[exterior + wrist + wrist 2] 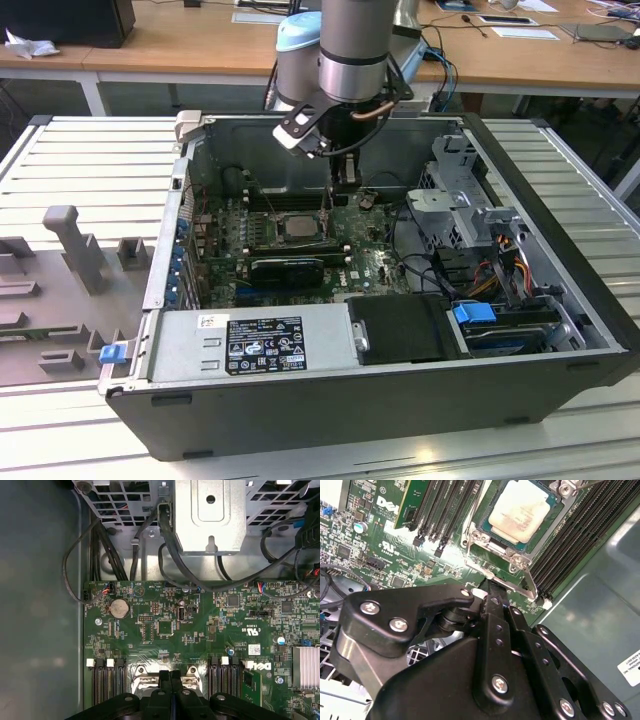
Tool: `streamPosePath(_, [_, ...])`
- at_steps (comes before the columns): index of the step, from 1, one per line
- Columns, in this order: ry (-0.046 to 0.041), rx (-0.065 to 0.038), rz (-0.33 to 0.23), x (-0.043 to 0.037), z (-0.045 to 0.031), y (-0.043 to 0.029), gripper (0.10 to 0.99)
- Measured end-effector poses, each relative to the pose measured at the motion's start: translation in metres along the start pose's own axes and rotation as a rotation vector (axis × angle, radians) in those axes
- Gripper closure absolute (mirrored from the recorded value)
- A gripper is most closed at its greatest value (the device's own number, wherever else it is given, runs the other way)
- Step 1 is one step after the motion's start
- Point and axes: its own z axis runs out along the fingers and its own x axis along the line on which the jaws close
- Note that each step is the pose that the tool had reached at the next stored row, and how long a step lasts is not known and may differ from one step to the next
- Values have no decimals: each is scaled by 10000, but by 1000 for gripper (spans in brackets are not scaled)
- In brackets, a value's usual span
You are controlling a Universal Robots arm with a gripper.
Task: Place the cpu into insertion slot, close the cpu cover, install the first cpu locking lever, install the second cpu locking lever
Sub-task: 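Close the cpu cover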
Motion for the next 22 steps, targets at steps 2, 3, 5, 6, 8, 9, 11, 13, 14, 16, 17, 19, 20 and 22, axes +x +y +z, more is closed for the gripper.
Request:
streamPosePath(2, [0, 0, 1, 0, 0, -5, 980])
streamPosePath(3, [0, 0, 0, 0, 0, -9, 980])
streamPosePath(5, [0, 0, 0, 0, 0, -23, 980])
streamPosePath(6, [0, 0, 0, 0, -1, -28, 980])
streamPosePath(8, [0, 0, 1, -1, -1, -42, 980])
streamPosePath(9, [0, 0, 0, -1, -1, -48, 980])
streamPosePath(11, [0, 0, 1, -1, -1, -56, 980])
streamPosePath(13, [0, 0, 1, -1, -1, -69, 980])
streamPosePath(14, [0, 0, 1, -1, -1, -71, 980])
streamPosePath(16, [0, 0, 0, -1, -1, -78, 980])
streamPosePath(17, [0, 0, 0, -1, -1, -84, 980])
streamPosePath(19, [-1, 0, 0, -1, -1, -92, 980])
streamPosePath(20, [0, 0, 0, -1, -1, -95, 980])
streamPosePath(22, [0, 0, 0, -1, -1, -101, 980])
